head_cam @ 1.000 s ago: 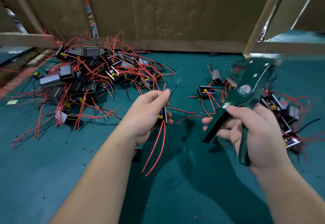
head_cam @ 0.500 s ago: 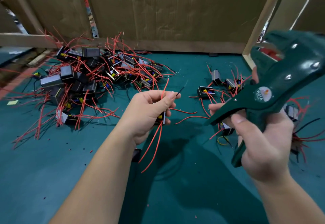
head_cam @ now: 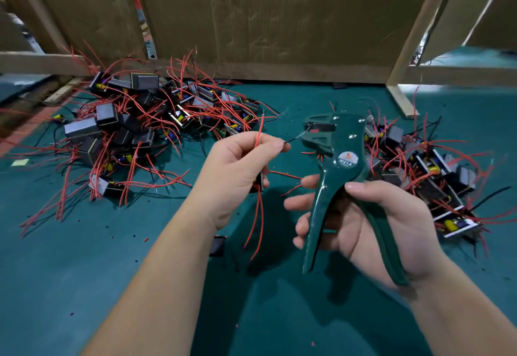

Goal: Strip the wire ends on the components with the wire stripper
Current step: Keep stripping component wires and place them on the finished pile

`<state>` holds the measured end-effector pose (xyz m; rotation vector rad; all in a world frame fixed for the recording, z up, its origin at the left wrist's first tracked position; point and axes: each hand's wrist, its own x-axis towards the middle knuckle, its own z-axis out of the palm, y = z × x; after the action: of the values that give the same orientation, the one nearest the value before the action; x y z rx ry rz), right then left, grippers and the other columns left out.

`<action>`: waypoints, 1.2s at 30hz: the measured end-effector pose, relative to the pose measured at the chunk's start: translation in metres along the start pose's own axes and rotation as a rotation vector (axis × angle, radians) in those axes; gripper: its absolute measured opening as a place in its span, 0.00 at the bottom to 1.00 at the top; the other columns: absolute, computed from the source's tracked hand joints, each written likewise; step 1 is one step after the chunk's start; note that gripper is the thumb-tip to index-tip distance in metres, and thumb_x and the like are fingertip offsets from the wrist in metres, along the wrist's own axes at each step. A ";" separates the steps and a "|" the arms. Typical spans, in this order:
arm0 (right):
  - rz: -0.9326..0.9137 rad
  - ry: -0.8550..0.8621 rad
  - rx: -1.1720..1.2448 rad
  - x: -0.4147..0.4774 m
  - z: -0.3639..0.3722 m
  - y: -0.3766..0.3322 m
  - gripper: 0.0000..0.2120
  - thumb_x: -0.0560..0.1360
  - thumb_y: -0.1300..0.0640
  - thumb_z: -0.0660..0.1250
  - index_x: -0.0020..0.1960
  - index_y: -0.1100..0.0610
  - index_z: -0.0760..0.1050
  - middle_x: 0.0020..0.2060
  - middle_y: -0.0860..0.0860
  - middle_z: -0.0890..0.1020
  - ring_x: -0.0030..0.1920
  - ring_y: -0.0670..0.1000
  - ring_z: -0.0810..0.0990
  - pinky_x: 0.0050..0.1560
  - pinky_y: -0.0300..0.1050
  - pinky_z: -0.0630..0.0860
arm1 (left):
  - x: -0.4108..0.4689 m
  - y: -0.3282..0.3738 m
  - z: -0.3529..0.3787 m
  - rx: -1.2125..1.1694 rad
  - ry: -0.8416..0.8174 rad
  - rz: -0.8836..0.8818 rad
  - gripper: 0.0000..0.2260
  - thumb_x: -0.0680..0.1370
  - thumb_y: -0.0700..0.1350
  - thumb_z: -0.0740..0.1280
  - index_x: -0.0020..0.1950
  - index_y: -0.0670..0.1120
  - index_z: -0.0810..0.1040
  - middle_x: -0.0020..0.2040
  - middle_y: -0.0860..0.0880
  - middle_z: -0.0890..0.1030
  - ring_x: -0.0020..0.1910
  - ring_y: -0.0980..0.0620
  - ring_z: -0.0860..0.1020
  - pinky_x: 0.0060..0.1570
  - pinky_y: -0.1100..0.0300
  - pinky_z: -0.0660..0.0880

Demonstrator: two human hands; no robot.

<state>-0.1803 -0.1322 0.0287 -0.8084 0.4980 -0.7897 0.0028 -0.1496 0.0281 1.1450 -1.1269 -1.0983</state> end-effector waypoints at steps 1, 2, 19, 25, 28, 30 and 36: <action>0.036 -0.039 0.031 0.000 0.000 0.000 0.28 0.56 0.52 0.77 0.52 0.65 0.80 0.46 0.69 0.81 0.38 0.62 0.81 0.42 0.59 0.80 | -0.001 0.001 0.001 0.015 -0.018 0.027 0.06 0.73 0.47 0.69 0.36 0.52 0.83 0.28 0.49 0.72 0.26 0.54 0.70 0.28 0.66 0.69; 0.071 -0.078 0.066 -0.001 0.000 -0.001 0.26 0.58 0.52 0.76 0.52 0.65 0.80 0.45 0.68 0.80 0.39 0.62 0.81 0.42 0.59 0.80 | -0.002 0.002 0.002 0.024 -0.023 0.050 0.06 0.72 0.48 0.69 0.36 0.51 0.83 0.28 0.49 0.72 0.25 0.54 0.69 0.28 0.66 0.68; 0.192 -0.254 0.046 -0.004 -0.004 -0.005 0.19 0.66 0.54 0.73 0.53 0.63 0.78 0.40 0.63 0.80 0.38 0.61 0.80 0.42 0.58 0.79 | -0.003 0.005 -0.005 0.110 0.122 0.252 0.08 0.73 0.40 0.70 0.34 0.50 0.80 0.23 0.56 0.71 0.23 0.57 0.67 0.25 0.68 0.66; 0.180 -0.184 0.002 -0.003 -0.003 -0.004 0.19 0.64 0.53 0.74 0.50 0.63 0.79 0.37 0.63 0.79 0.35 0.61 0.80 0.39 0.56 0.79 | -0.002 0.004 -0.005 0.192 0.124 0.280 0.05 0.69 0.44 0.69 0.33 0.50 0.79 0.22 0.56 0.71 0.25 0.57 0.67 0.27 0.66 0.65; 0.179 -0.145 -0.023 -0.004 -0.002 -0.005 0.19 0.63 0.53 0.76 0.48 0.63 0.79 0.36 0.63 0.79 0.33 0.61 0.80 0.37 0.56 0.78 | -0.002 0.004 -0.005 0.198 0.126 0.285 0.05 0.69 0.45 0.69 0.33 0.50 0.79 0.22 0.56 0.71 0.25 0.56 0.67 0.27 0.66 0.65; 0.179 -0.131 -0.037 -0.004 -0.001 -0.005 0.19 0.62 0.53 0.77 0.48 0.62 0.79 0.35 0.62 0.78 0.32 0.60 0.80 0.35 0.57 0.78 | -0.001 0.004 -0.005 0.202 0.124 0.285 0.05 0.69 0.45 0.69 0.33 0.50 0.79 0.22 0.56 0.71 0.25 0.56 0.67 0.27 0.65 0.65; 0.184 -0.121 -0.042 -0.004 -0.001 -0.005 0.19 0.62 0.53 0.77 0.47 0.62 0.79 0.35 0.62 0.78 0.32 0.60 0.80 0.35 0.56 0.78 | 0.000 0.003 -0.006 0.225 0.110 0.278 0.05 0.69 0.45 0.69 0.33 0.50 0.79 0.23 0.55 0.71 0.26 0.54 0.66 0.27 0.64 0.64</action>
<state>-0.1856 -0.1316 0.0322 -0.8312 0.4748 -0.5589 0.0091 -0.1484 0.0302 1.1643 -1.3009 -0.6996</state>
